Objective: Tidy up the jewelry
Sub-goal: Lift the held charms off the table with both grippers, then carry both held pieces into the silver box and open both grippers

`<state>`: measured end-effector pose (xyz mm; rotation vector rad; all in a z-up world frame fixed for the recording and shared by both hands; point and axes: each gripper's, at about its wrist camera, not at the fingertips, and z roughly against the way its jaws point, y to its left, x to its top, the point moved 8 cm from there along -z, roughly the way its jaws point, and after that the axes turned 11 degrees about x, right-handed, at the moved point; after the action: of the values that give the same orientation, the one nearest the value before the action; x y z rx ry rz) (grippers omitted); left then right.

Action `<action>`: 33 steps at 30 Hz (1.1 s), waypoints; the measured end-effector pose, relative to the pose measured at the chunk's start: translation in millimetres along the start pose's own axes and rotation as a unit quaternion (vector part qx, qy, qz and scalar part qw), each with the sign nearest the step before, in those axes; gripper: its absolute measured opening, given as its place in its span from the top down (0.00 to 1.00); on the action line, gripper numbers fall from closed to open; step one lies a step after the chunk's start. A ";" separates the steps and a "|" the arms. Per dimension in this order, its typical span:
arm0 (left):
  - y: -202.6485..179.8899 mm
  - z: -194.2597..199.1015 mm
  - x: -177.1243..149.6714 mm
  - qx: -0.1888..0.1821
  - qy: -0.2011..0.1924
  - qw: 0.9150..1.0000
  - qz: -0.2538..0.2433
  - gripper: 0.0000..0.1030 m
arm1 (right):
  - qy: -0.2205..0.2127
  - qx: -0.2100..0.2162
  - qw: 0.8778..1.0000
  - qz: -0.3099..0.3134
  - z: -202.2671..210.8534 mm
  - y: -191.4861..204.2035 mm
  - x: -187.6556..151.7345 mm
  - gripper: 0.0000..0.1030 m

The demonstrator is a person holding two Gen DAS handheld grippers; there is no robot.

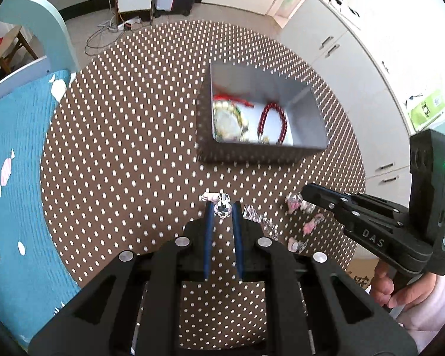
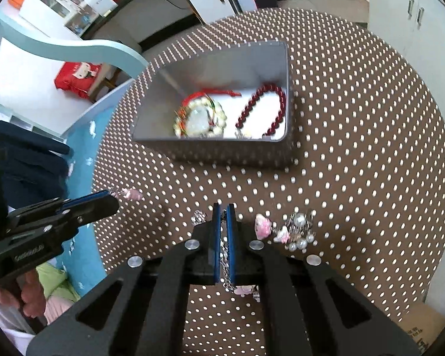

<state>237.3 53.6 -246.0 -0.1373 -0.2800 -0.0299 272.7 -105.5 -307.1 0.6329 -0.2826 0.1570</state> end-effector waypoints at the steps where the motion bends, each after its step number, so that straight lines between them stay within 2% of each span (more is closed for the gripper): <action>1: -0.3 3.0 5.4 -0.003 -0.005 1.000 0.002 0.88 | -0.005 0.004 1.000 -0.001 4.1 -0.3 3.4 0.97; 8: -10.9 18.1 32.9 -0.021 -0.029 0.999 0.001 0.88 | -0.055 0.021 0.998 0.003 37.2 4.4 30.9 0.97; 12: -21.9 22.0 49.4 -0.030 -0.039 0.999 -0.008 0.88 | -0.068 0.028 0.997 0.003 40.7 10.3 45.8 0.97; 20: -39.3 8.6 70.0 -0.040 -0.036 0.998 -0.021 0.88 | -0.047 0.013 0.999 -0.004 20.8 4.4 62.5 0.97; 27: -45.0 -12.7 74.8 -0.040 -0.013 0.999 -0.026 0.88 | -0.031 0.010 0.999 -0.016 13.1 -5.7 64.5 0.97; 30: -47.4 -20.3 74.6 -0.041 -0.004 0.999 -0.028 0.88 | -0.022 0.013 0.999 -0.020 13.7 -7.8 65.1 0.93; 32: -48.7 -24.8 74.0 -0.041 0.001 0.999 -0.029 0.88 | -0.022 0.010 0.999 -0.029 15.3 -11.6 65.8 0.83; 33: -49.4 -26.8 73.6 -0.041 0.003 0.999 -0.029 0.88 | -0.026 0.014 0.999 -0.032 17.5 -12.9 66.9 0.83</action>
<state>312.9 0.2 -244.6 -0.2107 -0.2763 -0.1003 335.5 -122.4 -280.3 0.6731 -0.3108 0.0825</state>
